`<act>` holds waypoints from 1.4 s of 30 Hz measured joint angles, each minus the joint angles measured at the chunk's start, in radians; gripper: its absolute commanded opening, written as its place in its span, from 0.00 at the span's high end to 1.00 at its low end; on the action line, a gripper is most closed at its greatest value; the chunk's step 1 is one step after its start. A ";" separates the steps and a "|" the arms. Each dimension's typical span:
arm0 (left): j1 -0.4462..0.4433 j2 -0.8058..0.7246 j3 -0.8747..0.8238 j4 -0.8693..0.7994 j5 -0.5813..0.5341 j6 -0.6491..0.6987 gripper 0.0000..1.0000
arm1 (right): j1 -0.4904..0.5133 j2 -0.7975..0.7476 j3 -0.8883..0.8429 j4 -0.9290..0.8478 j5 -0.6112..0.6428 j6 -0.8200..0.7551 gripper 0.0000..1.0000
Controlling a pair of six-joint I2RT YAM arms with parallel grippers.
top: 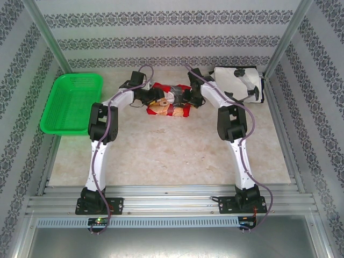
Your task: Fold and stack the t-shirts
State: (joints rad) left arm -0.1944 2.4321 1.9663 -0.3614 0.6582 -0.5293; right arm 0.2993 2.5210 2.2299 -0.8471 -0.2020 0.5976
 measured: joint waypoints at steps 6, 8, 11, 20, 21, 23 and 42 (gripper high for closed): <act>0.012 -0.090 -0.036 -0.032 0.025 -0.018 0.33 | 0.002 0.018 0.024 0.005 0.004 0.001 0.85; 0.022 -0.160 -0.082 -0.031 0.035 -0.028 0.32 | 0.005 0.027 0.044 0.001 0.009 -0.003 0.95; 0.047 -0.292 -0.177 -0.012 0.053 -0.042 0.32 | 0.011 0.034 0.068 -0.008 0.035 -0.008 1.00; 0.142 -0.504 -0.474 0.050 0.071 -0.040 0.34 | 0.031 0.028 0.177 -0.095 0.198 -0.092 1.00; 0.151 -0.504 -0.503 0.055 0.071 -0.039 0.34 | 0.031 0.021 0.187 -0.105 0.218 -0.106 1.00; 0.164 -0.504 -0.550 0.055 0.071 -0.036 0.34 | 0.027 0.006 0.205 -0.125 0.253 -0.129 1.00; 0.177 -0.496 -0.605 0.086 0.087 -0.017 0.39 | -0.024 -0.077 0.380 -0.201 0.457 -0.380 1.00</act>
State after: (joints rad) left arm -0.0170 1.9358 1.3613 -0.2756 0.7452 -0.5461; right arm 0.2756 2.4443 2.6099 -1.0485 0.2550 0.2180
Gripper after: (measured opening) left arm 0.619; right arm 0.071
